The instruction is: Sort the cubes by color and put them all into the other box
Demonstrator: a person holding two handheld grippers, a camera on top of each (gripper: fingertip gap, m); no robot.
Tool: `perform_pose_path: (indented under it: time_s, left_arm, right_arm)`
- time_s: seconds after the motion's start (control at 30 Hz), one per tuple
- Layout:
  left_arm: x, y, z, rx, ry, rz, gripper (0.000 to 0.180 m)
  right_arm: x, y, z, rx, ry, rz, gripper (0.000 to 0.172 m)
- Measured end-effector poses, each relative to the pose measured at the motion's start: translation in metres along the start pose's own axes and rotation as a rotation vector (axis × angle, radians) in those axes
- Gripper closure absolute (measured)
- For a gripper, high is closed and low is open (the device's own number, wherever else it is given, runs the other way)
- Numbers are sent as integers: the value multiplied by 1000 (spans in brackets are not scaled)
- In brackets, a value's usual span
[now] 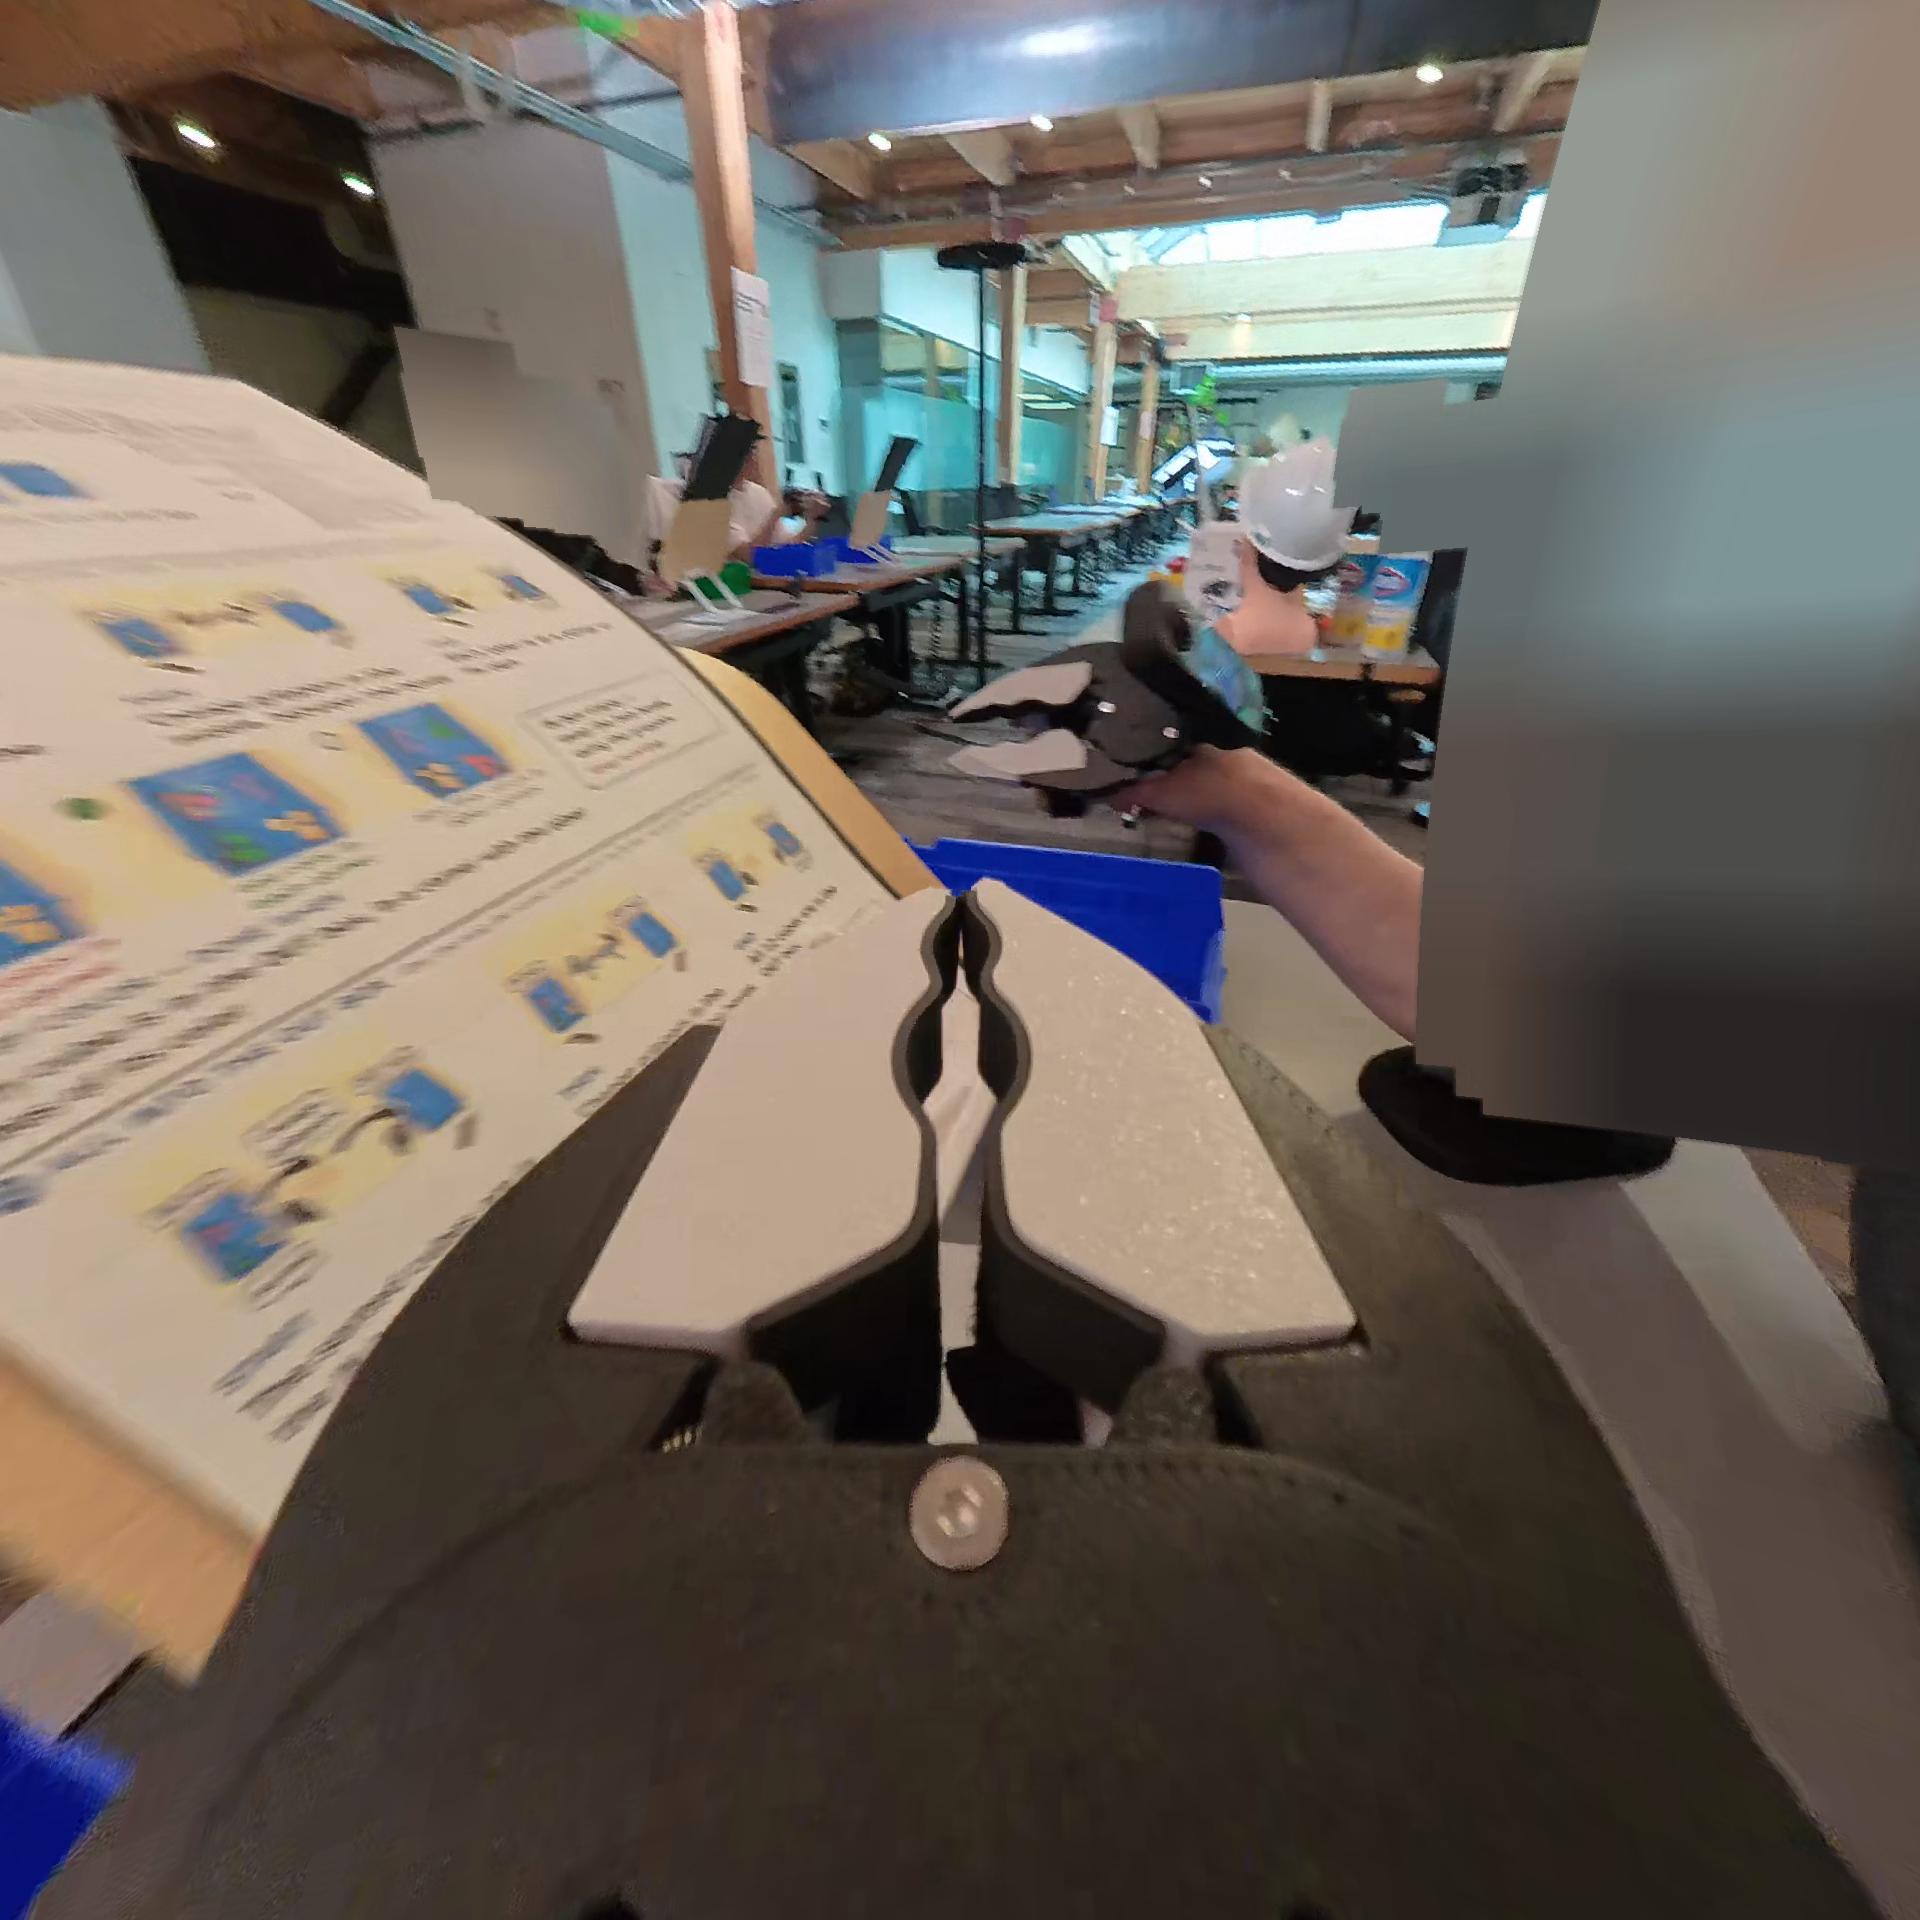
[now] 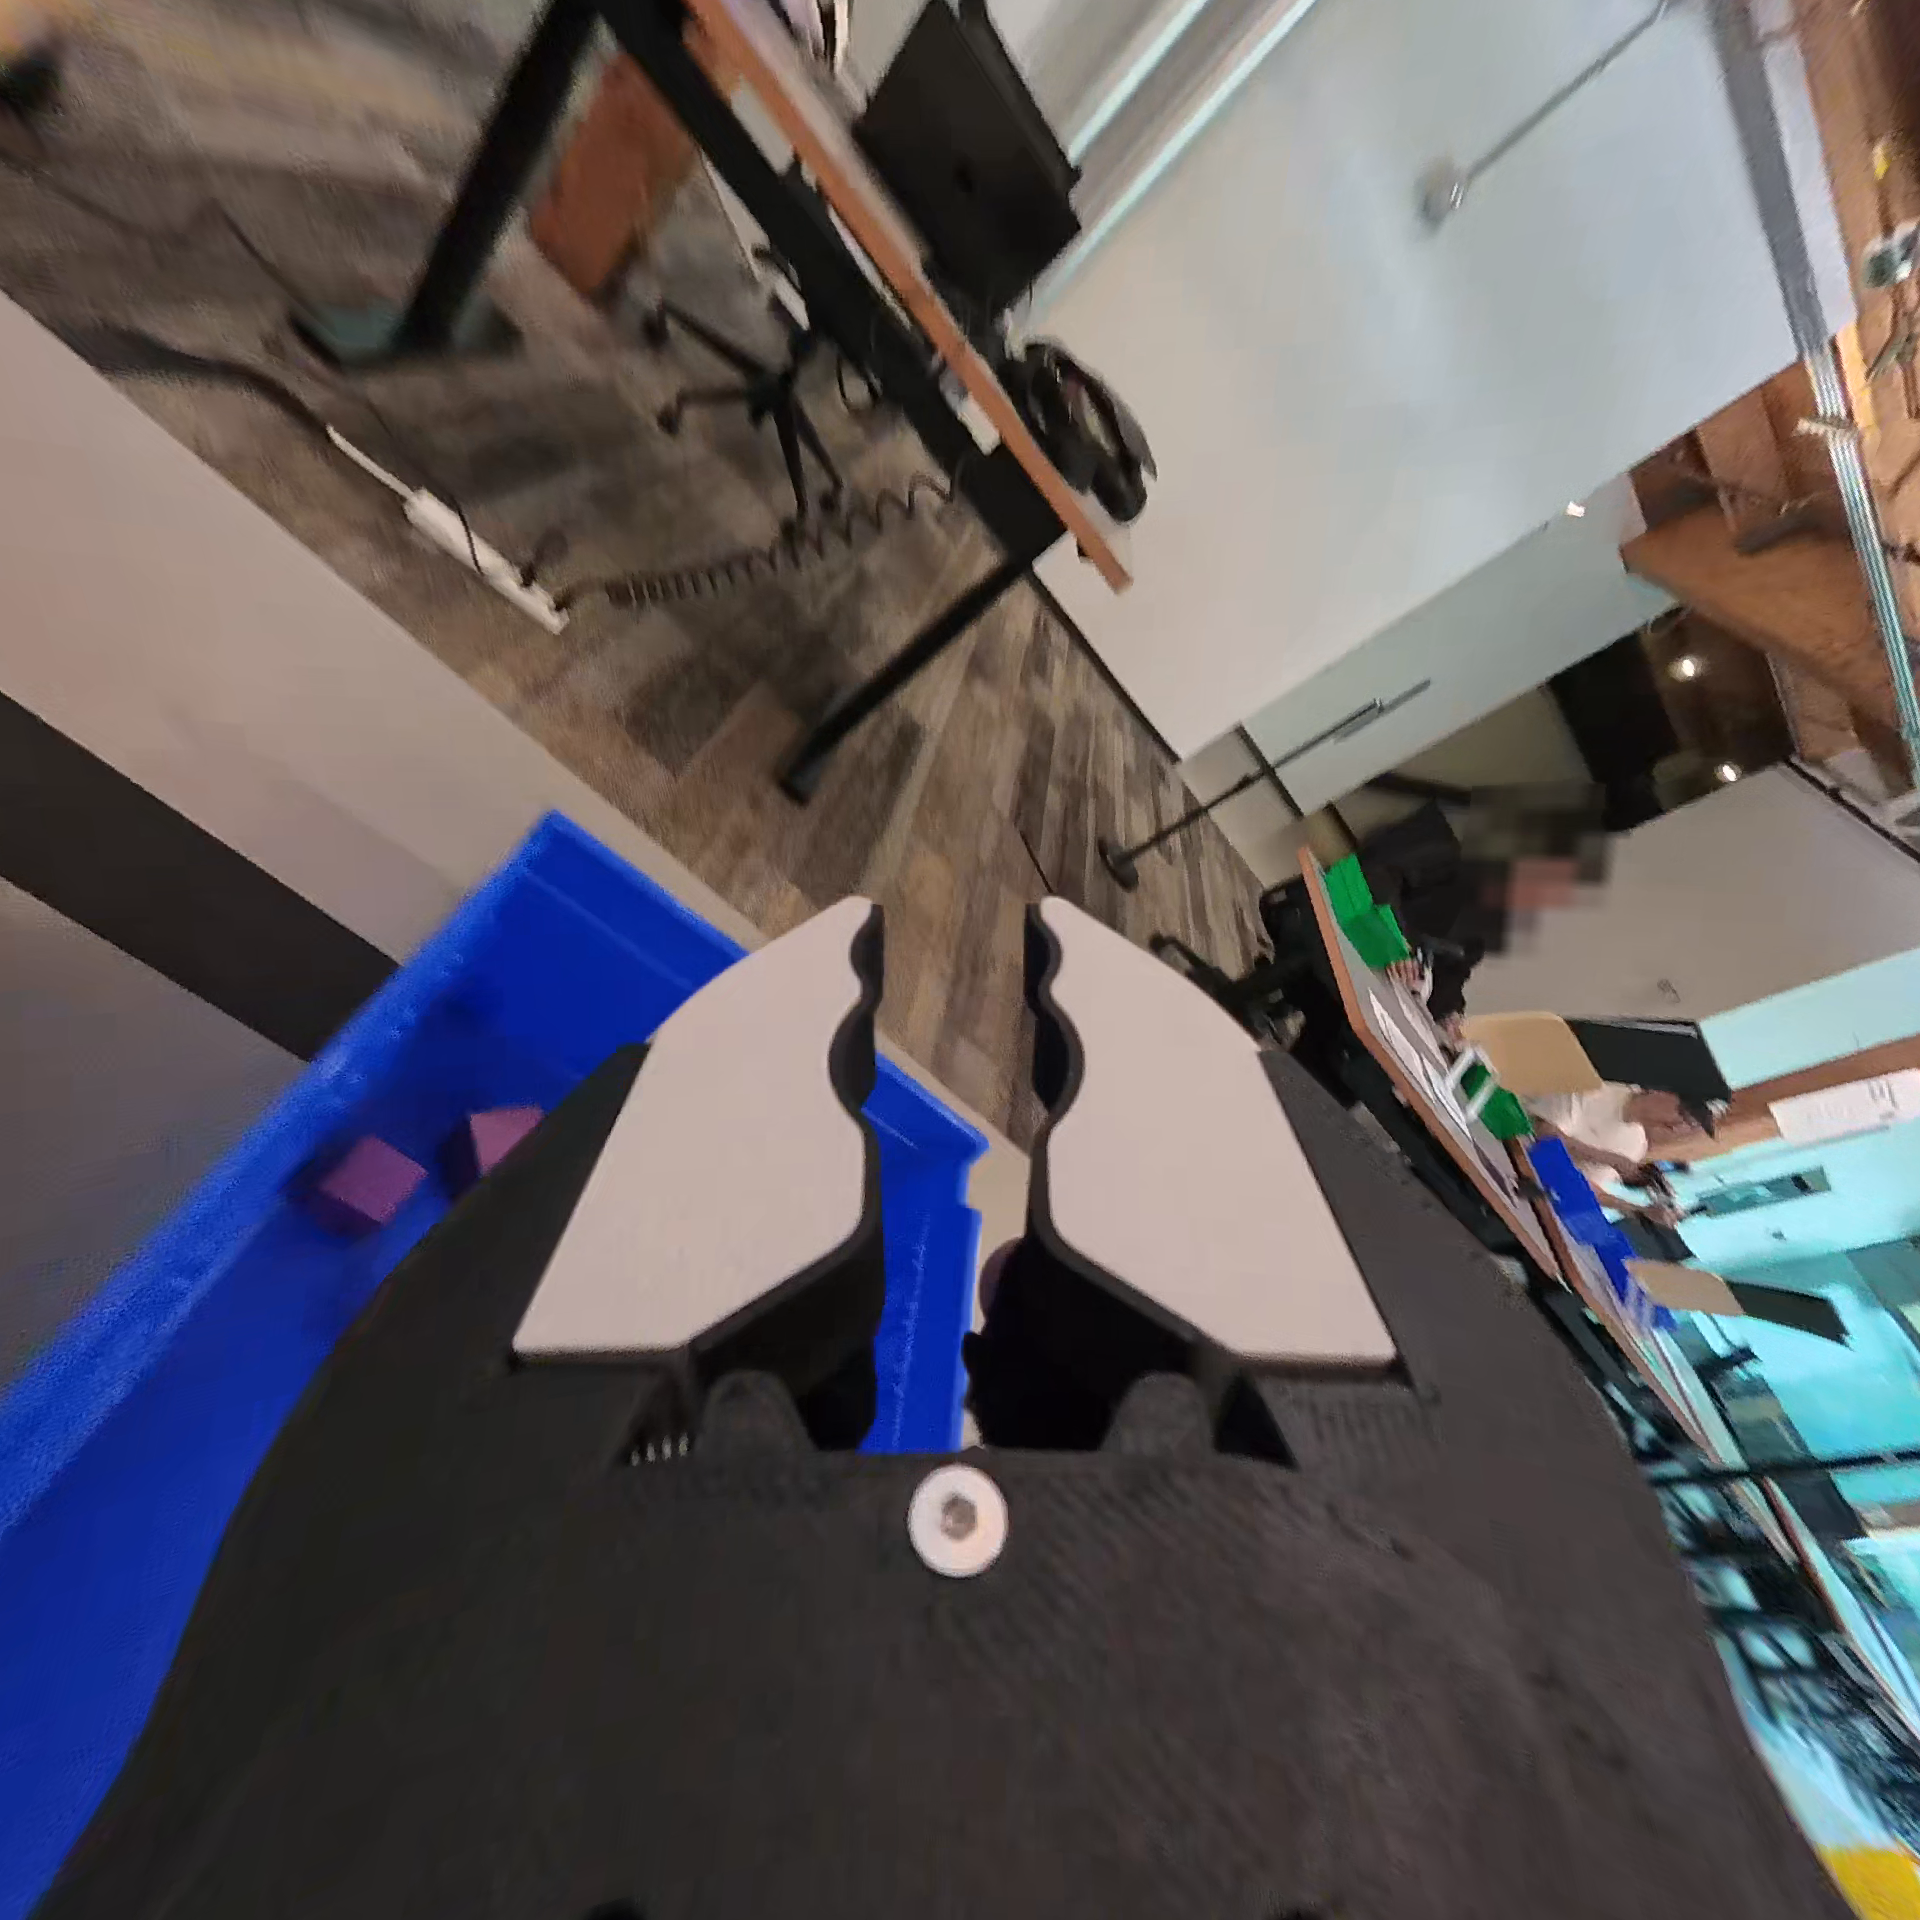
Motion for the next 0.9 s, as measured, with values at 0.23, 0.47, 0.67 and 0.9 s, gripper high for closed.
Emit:
perform_pose_path:
  time_s: [0.23,0.47,0.67,0.9]
  left_arm:
    - [17,-55,40,246,2,3,179]
    - [-4,-109,110,542,-132,139,156]
    - [-73,-131,153,614,-274,540,148]
    - [-170,-140,181,680,-486,1055,137]
  right_arm:
    - [57,-36,3,59,156,-222,146]
    - [102,-65,15,101,196,-349,147]
    - [129,-79,25,141,252,-405,148]
    - [137,-73,43,181,216,-399,148]
Point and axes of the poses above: each gripper's, where its closed fingertips meet, y out along the fingers, x out of its top, z = x × y across the jaws, the point moved 5 cm from there along -y, back along the fingers, and after that the axes turned 14 degrees about -y, right-handed, at the moved point
